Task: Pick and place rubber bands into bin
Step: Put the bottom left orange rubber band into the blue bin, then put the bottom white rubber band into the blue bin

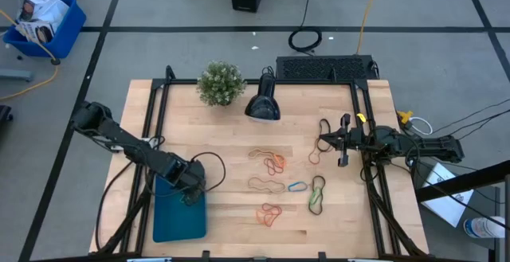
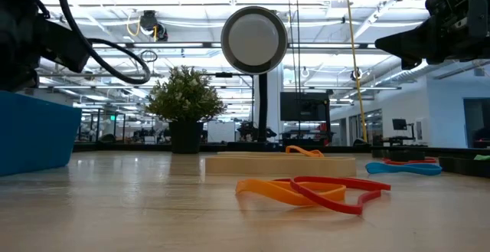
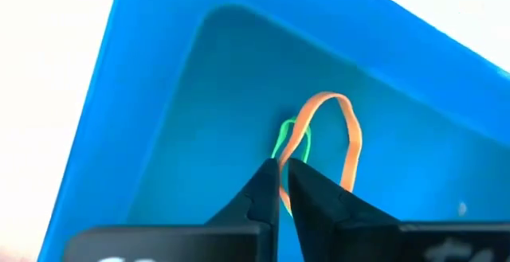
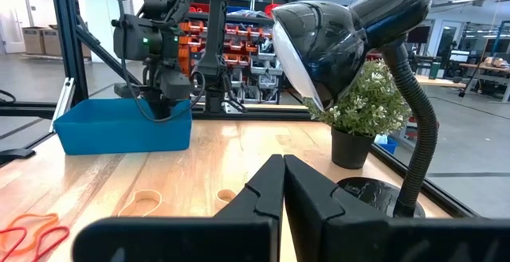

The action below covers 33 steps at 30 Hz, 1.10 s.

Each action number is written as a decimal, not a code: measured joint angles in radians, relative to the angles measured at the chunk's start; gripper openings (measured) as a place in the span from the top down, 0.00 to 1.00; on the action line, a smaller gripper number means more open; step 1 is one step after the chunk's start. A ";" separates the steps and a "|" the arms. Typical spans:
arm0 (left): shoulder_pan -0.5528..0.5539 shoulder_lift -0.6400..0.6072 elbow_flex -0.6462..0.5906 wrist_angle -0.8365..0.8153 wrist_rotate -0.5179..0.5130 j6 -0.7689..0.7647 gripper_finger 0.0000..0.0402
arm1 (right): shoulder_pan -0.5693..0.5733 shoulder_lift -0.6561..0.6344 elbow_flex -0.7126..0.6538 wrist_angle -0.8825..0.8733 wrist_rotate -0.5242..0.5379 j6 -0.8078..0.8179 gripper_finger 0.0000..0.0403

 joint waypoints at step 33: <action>0.000 -0.219 0.000 0.033 -0.125 0.139 0.68 | 0.000 0.000 0.000 0.088 0.000 0.001 0.99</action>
